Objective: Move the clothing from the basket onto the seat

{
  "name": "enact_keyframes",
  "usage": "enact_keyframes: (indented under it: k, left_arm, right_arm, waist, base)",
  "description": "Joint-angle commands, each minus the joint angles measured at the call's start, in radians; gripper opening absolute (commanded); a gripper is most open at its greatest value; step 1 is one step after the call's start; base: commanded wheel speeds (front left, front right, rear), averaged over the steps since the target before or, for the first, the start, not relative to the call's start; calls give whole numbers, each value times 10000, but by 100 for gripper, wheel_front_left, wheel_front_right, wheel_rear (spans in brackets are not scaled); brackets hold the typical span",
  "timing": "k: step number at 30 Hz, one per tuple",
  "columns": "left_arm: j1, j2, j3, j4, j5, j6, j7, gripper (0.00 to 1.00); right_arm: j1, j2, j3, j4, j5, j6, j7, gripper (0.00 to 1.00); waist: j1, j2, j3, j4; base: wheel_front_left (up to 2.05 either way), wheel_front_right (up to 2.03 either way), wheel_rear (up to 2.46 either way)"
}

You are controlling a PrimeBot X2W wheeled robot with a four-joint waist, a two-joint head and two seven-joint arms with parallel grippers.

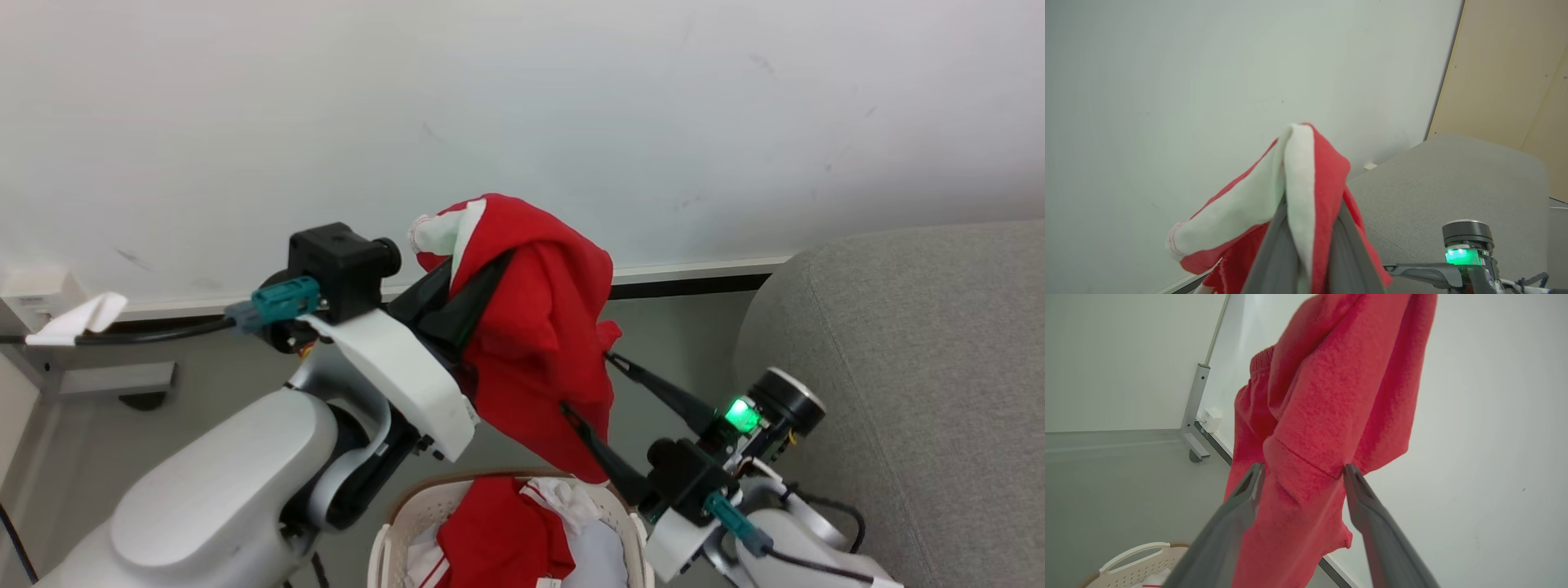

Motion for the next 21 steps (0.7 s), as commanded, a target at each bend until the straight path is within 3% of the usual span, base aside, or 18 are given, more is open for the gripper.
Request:
enact_keyframes:
  k: [1,4,8,9,10,11,21]
  left_arm:
    - [-137,-90,-38,42,120,-41,29,0]
    - [-215,-281,-145,135,121,-102,50,0]
    - [-280,-479,-249,260,73,-207,55,0]
    - [-296,-501,-263,292,57,-238,51,0]
    - [-308,-535,-282,324,44,-260,44,0]
    - [-314,-563,-297,357,32,-259,37,0]
    - [-106,-429,-225,606,-72,-211,-119,0]
  right_arm:
    - [-435,34,-132,404,-263,-25,-1,100]
    - [-940,106,-229,734,-402,-23,-1,100]
    - [-1235,90,209,902,328,-25,-1,100]
    - [-1313,80,271,1045,566,-25,2,91]
    - [-1391,79,367,1187,766,-25,1,34]
    - [-1441,79,412,1261,1056,-25,1,0]
    - [-1295,83,-137,1098,2521,-23,1,0]
  waist:
    - [0,-1,0,52]
    - [0,-1,-27,171]
    - [0,-1,-60,259]
    - [0,-1,-67,272]
    - [0,-1,-75,290]
    - [0,-1,-81,308]
    - [0,-1,-31,205]
  base:
    - [0,0,0]
    - [0,0,0]
    - [0,0,0]
    - [0,0,0]
    - [0,0,0]
    - [0,0,0]
    - [0,0,0]
